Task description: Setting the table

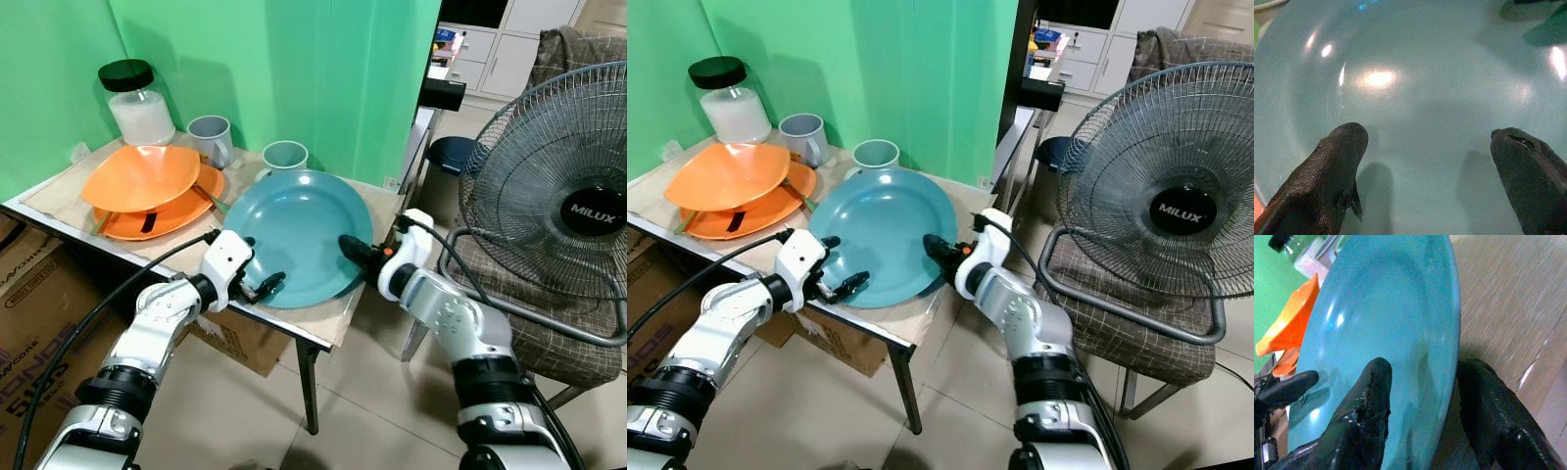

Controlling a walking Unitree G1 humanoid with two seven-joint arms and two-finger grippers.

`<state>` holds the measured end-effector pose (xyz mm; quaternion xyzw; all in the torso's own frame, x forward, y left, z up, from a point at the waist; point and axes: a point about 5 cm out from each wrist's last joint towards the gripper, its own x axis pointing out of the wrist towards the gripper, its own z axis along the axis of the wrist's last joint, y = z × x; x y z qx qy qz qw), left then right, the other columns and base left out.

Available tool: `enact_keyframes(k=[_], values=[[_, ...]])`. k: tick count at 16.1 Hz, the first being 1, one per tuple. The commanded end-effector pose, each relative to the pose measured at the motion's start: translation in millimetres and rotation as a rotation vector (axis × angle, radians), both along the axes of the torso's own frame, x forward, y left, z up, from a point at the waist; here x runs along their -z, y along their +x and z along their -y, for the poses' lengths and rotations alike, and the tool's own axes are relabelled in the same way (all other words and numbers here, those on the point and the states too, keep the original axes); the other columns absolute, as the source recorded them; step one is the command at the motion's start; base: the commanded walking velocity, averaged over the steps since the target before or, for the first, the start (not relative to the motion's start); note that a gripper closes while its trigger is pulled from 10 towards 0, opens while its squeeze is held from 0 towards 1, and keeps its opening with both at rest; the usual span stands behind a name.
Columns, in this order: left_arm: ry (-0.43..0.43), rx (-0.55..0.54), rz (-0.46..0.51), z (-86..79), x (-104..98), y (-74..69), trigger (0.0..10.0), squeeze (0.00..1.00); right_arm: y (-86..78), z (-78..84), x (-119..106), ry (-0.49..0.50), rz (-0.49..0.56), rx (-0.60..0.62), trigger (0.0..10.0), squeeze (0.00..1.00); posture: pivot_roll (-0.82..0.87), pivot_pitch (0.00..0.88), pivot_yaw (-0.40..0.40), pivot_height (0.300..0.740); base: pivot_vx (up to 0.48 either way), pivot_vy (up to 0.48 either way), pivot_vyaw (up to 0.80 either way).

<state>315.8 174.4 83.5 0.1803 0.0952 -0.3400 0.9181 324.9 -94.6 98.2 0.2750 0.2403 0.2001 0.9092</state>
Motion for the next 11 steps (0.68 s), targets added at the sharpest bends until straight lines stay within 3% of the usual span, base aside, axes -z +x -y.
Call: enact_keyframes(k=[1,2,11], values=[[0.03,0.005,-0.035,-0.5,8.7,-4.3,10.0,0.0,2.1,-3.1,-0.9,-0.009,-0.015,-0.006,10.0,0.0,0.02,0.0,0.026,0.74,0.0,0.0,0.0],[0.031,0.005,-0.03,-0.1,8.0,-3.4,10.0,0.0,2.9,-3.7,-1.3,0.008,-0.02,0.006,0.0,0.0,0.02,0.0,0.023,0.74,0.0,0.0,0.0],[0.048,0.002,0.001,0.2,2.3,1.9,10.0,0.0,5.6,-2.7,-1.9,0.026,-0.014,0.021,0.0,0.0,0.02,0.0,0.024,0.74,0.0,0.0,0.0]])
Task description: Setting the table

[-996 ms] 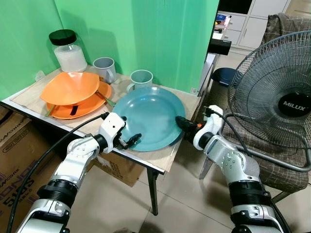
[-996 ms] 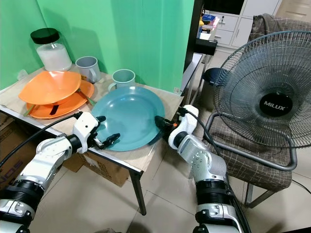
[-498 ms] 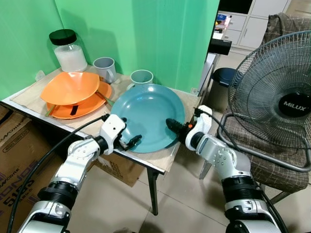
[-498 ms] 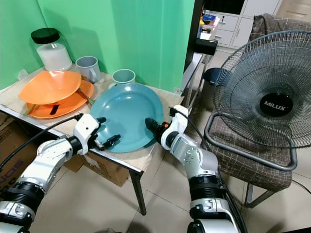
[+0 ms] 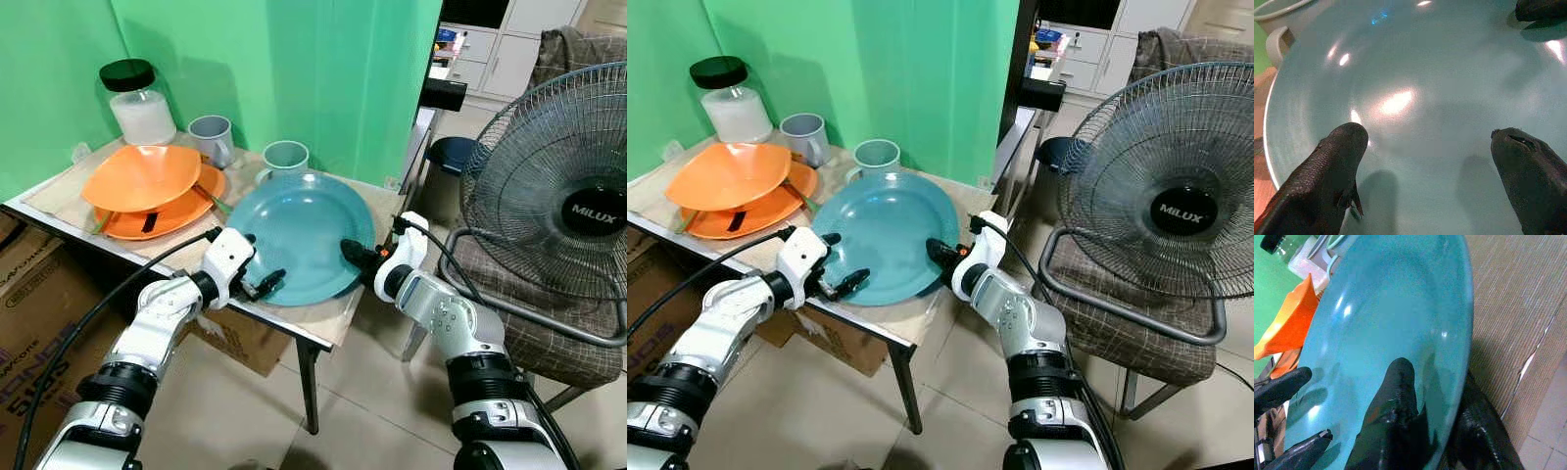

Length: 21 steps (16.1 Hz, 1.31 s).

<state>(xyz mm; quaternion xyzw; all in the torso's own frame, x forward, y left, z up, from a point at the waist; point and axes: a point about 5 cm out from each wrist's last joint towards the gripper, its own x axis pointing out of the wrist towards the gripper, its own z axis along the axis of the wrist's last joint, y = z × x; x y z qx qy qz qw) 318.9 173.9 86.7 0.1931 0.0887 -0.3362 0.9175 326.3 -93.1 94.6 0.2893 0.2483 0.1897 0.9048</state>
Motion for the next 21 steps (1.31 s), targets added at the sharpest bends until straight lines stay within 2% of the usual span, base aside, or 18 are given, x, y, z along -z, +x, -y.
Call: enact_keyframes(k=[1,4,6,7,9,10,11,12,13,14,15,16,17,18,19,21], values=[[0.029,0.003,-0.018,-0.2,5,-1.0,10.0,0.0,4.4,-1.1,-6,0.006,0.015,0.002,0.0,0.0,0.02,0.0,0.024,0.74,0.0,0.0,0.0],[0.019,-0.012,0.013,0.4,0,3.0,10.0,0.0,5.3,-0.2,-8,0.03,0.026,0.012,0.0,0.0,0.02,0.0,0.025,0.74,0.0,0.0,0.0],[-0.037,-0.031,0.024,1.1,-11,8.6,10.0,0.0,6.2,2.4,-9,0.049,0.026,0.031,0.0,0.0,0.02,0.0,0.027,0.74,0.0,0.0,0.0],[-0.086,-0.037,0.04,2.2,-19,12.0,10.0,1.0,6.7,4.9,-10,0.066,0.027,0.047,0.0,0.0,0.02,0.0,0.027,0.74,0.0,0.0,0.0],[-0.125,-0.025,0.103,6.7,-36,17.5,10.0,1.0,7.8,9.0,-14,0.078,0.038,0.062,0.0,0.0,0.02,0.0,0.033,0.74,0.0,0.0,0.0],[-0.176,-0.028,0.167,11.8,-53,21.5,10.0,1.0,7.5,13.3,-21,0.092,0.066,0.065,0.0,0.0,0.02,0.0,0.039,0.74,0.0,0.0,0.0],[-0.265,-0.012,0.219,19.8,-76,23.3,10.0,0.16,5.4,20.9,-30,0.096,0.104,0.074,0.0,0.0,0.01,0.0,0.05,0.74,0.0,0.0,0.0],[-0.301,-0.003,0.237,23.0,-84,23.2,10.0,0.16,4.1,24.1,-33,0.094,0.121,0.077,0.0,0.0,0.01,0.0,0.053,0.74,0.0,0.0,0.0],[-0.353,0.021,0.262,29.2,-100,21.4,10.0,0.0,0.4,31.2,-41,0.08,0.162,0.082,0.0,0.0,0.0,0.0,0.062,0.74,0.0,0.0,0.0],[-0.369,0.035,0.291,36.4,-114,16.3,10.0,0.0,-12.5,46.2,-63,0.047,0.267,0.092,0.0,0.0,-0.02,0.0,0.076,0.74,0.0,0.0,0.0],[-0.363,0.034,0.293,37.4,-115,14.5,10.0,0.0,-17.1,49.9,-69,0.037,0.292,0.092,0.0,0.0,-0.02,0.0,0.08,0.74,0.0,0.0,0.0],[-0.345,0.034,0.297,39.7,-115,7.2,10.0,0.0,-29.6,57.6,-80,-0.008,0.353,0.081,0.0,0.0,-0.04,0.0,0.091,0.74,0.0,0.0,0.0],[-0.335,0.027,0.29,42.9,-116,-3.5,10.0,0.0,-48.6,67.6,-96,-0.068,0.459,0.079,0.0,0.0,-0.05,0.0,0.09,0.74,0.0,0.0,0.0],[-0.305,0.005,0.285,44.0,-114,-9.7,10.0,0.0,-64.6,73.2,-107,-0.093,0.531,0.077,0.9,0.0,-0.05,0.0,0.087,0.74,0.0,0.0,0.0],[-0.292,-0.051,0.283,43.4,-111,-13.7,10.0,0.0,-81.4,79.7,-114,-0.106,0.568,0.105,10.0,0.0,-0.06,0.0,0.081,0.74,0.0,0.0,0.0],[-0.295,-0.192,0.291,39.1,-107,-16.0,10.0,0.0,-100.9,94.7,-119,-0.262,0.607,0.233,10.0,0.0,-0.05,0.0,0.076,0.74,0.0,0.0,0.0]])
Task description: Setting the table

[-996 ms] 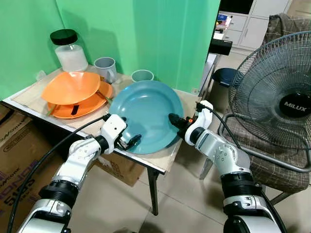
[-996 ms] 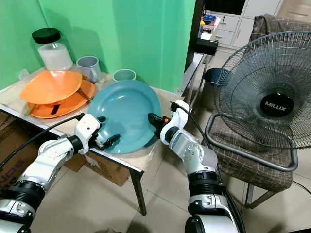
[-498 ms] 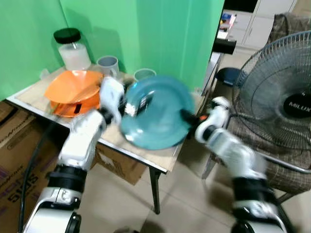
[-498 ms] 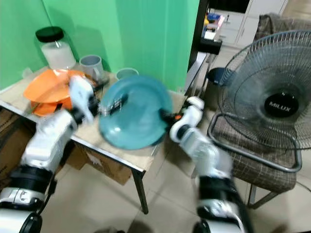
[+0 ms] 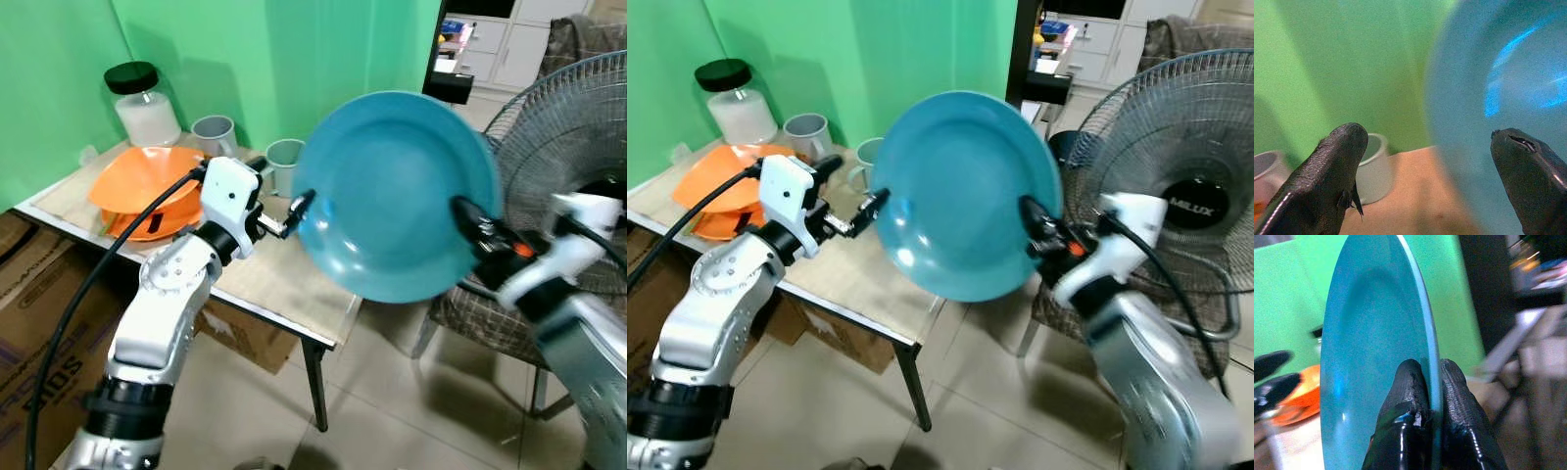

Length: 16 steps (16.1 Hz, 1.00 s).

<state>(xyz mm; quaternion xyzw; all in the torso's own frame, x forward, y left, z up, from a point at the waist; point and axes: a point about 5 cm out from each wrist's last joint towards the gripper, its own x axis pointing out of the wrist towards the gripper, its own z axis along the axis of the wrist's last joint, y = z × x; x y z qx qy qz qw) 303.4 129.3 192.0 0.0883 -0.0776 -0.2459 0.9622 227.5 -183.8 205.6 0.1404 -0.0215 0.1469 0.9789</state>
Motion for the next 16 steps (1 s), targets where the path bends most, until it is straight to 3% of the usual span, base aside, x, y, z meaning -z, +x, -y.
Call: enact_keyframes(k=[1,2,4,6,7,10,13,16], values=[[0.039,-0.087,0.018,-7.3,2,-1.0,10.0,0.0,-6.1,8.0,-9,-0.01,0.054,0.109,10.0,0.0,-0.05,0.0,0.076,0.74,0.0,0.0,-0.76],[0.017,-0.121,0.004,-6.9,6,-2.6,10.0,0.0,-10.5,13.2,-8,0.021,0.061,0.212,10.0,0.0,-0.05,0.0,0.072,0.74,0.0,0.0,-0.76],[0.016,-0.136,-0.026,2.2,11,-6.6,10.0,0.0,-17.0,15.1,-3,-0.088,0.08,0.31,10.0,0.0,-0.05,0.0,0.069,0.74,0.0,0.0,-0.77],[0.028,-0.133,-0.022,8.9,12,-8.9,10.0,0.0,-18.1,16.0,-2,-0.096,0.091,0.356,10.0,0.0,-0.04,0.0,0.063,0.74,0.0,0.0,-0.77],[0.018,-0.148,-0.017,11.5,14,-10.5,10.0,0.0,-20.5,16.4,2,-0.16,0.091,0.399,10.0,0.0,-0.04,0.0,0.062,0.74,0.0,0.0,-0.77],[0.011,-0.112,-0.036,12.5,16,-11.5,10.0,0.0,-20.6,18.1,8,-0.163,0.064,0.464,10.0,0.0,-0.04,0.0,0.07,0.74,0.0,0.0,-0.77],[-0.015,-0.153,-0.069,0.5,19,-11.9,10.0,0.0,-18.3,15.3,10,-0.225,0.074,0.48,10.0,0.0,-0.06,0.0,0.073,0.74,0.0,0.0,-0.78],[-0.076,-0.21,-0.03,-2.4,13,-15.2,10.0,0.0,-11.7,15.4,11,-0.248,0.07,0.443,10.0,0.0,-0.01,0.0,0.029,0.74,0.0,0.0,-0.8]])
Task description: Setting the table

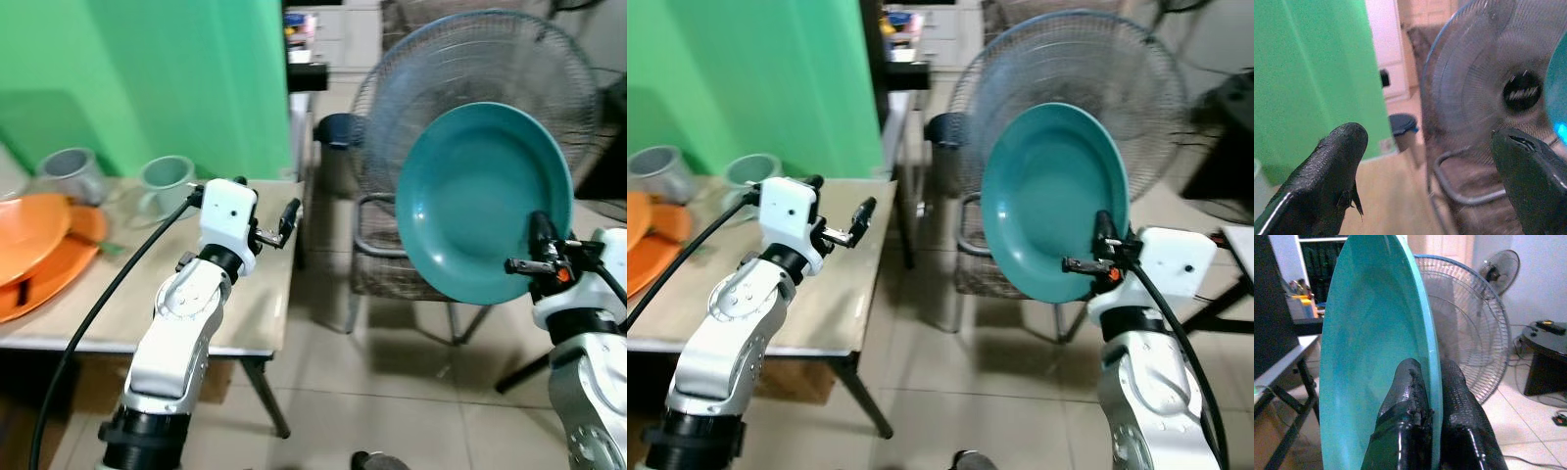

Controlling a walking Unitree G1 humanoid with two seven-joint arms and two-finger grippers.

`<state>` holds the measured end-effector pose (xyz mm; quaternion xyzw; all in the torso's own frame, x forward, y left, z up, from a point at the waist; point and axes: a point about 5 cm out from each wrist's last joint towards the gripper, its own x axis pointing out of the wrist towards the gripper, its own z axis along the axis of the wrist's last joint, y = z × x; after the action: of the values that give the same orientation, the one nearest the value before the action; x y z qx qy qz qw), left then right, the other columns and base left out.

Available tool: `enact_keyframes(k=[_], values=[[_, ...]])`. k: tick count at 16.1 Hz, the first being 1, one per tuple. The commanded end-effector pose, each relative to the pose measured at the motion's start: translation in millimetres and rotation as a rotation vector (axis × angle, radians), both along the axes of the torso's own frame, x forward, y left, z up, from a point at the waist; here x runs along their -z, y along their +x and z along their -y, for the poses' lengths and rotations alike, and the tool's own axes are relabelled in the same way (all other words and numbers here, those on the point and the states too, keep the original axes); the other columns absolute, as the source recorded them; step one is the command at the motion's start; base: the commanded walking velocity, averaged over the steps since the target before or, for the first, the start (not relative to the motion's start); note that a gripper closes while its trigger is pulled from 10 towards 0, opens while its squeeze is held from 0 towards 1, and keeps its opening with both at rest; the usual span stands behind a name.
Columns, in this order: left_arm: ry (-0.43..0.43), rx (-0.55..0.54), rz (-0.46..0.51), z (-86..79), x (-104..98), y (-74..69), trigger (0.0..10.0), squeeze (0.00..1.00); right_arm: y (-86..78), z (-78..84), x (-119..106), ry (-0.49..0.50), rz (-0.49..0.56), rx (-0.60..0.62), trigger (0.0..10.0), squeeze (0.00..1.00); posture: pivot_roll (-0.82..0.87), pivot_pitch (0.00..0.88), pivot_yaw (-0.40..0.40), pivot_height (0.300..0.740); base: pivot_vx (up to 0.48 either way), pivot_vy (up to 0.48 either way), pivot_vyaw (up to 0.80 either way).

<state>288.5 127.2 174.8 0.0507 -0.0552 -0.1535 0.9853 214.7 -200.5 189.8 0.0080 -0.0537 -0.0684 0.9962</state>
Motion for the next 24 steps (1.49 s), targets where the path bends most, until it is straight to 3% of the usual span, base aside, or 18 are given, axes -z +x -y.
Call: enact_keyframes(k=[1,3,5,6,9,11,12,17,19,24], values=[[-0.028,-0.019,0.011,-5.8,-5,-2.7,10.0,0.05,3.3,-3.1,-3,0.001,0.017,-0.018,10.0,0.0,0.0,0.0,0.028,0.74,0.0,0.0,-0.8],[-0.026,-0.091,0.093,-7.2,-7,-1.8,10.0,0.05,6.0,-7.6,1,0.081,-0.001,-0.04,10.0,0.0,0.01,0.0,0.024,0.74,0.0,0.0,-0.8],[-0.017,-0.125,0.018,-10.4,2,-0.5,10.0,0.09,5.6,-15.5,5,0.104,-0.022,-0.087,10.0,0.0,0.0,0.0,0.032,0.74,0.0,0.0,-0.8],[0.005,-0.094,-0.025,-11.6,7,-0.4,10.0,0.0,4.8,-16.2,7,0.102,-0.034,-0.087,10.0,0.0,0.0,0.0,0.038,0.74,0.0,0.0,-0.8],[0.066,-0.045,-0.032,-17.4,11,-4.2,10.0,0.0,4.5,-15.8,8,0.041,-0.046,-0.095,10.0,0.0,-0.01,0.0,0.03,0.74,0.0,0.0,-0.79],[0.088,-0.041,-0.036,-21.8,12,-8.0,10.0,0.0,5.7,-13.2,5,-0.088,-0.021,-0.07,10.0,0.0,-0.01,0.0,0.029,0.74,0.0,0.0,-0.78],[0.087,-0.037,-0.042,-20.5,13,-8.0,10.0,0.0,4.4,-11.3,6,-0.103,-0.031,-0.082,10.0,0.0,-0.01,0.0,0.03,0.74,0.0,0.0,-0.78],[0.1,-0.036,-0.041,-16.8,13,-11.4,10.0,0.0,2.6,-5.8,18,-0.028,-0.101,-0.087,10.0,0.0,0.01,0.0,0.002,0.74,0.0,0.0,-0.78],[0.091,-0.029,-0.049,-17.1,15,-14.2,10.0,0.0,2.5,-9.5,15,-0.032,-0.091,-0.108,10.0,0.0,0.01,0.0,0.005,0.74,0.0,0.0,-0.8],[0.06,-0.022,-0.058,-13.6,13,-14.8,10.0,0.0,2.6,-3.3,15,-0.088,-0.069,-0.004,10.0,0.0,0.02,0.0,0.022,0.74,0.0,0.0,-0.76]])
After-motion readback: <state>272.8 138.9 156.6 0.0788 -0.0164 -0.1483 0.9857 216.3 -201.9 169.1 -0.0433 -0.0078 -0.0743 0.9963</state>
